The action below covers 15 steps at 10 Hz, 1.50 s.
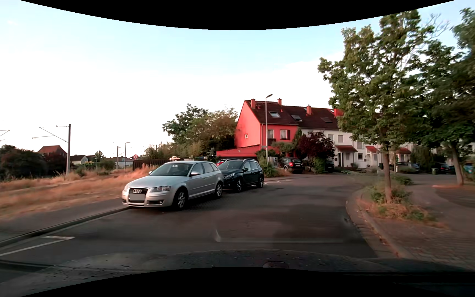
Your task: Follow the waypoints while adhering to traffic rules and regulations
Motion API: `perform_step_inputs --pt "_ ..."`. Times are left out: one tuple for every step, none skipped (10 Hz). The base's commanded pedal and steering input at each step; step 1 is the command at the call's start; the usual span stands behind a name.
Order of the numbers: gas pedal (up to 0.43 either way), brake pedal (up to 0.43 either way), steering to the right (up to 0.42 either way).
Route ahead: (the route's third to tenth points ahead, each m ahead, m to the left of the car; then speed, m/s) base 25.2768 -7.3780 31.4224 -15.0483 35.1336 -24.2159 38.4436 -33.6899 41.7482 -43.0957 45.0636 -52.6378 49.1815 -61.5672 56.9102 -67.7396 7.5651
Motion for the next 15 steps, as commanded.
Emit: perform_step_inputs --pt "0.0 0.0 0.116" --pt "0.0 0.0 0.12" --pt "0.0 0.0 0.121" --pt "0.0 0.0 0.126" --pt "0.0 0.0 0.134" --pt "0.0 0.0 0.137" --pt "0.0 0.0 0.137" --pt "0.0 0.0 0.137" --pt "0.0 0.0 0.137" --pt "0.0 0.0 0.137" --pt "0.0 0.0 0.137" --pt "0.0 0.0 0.137" --pt "0.0 0.0 0.137" --pt "0.0 0.0 0.138" --pt "0.0 0.0 0.139"
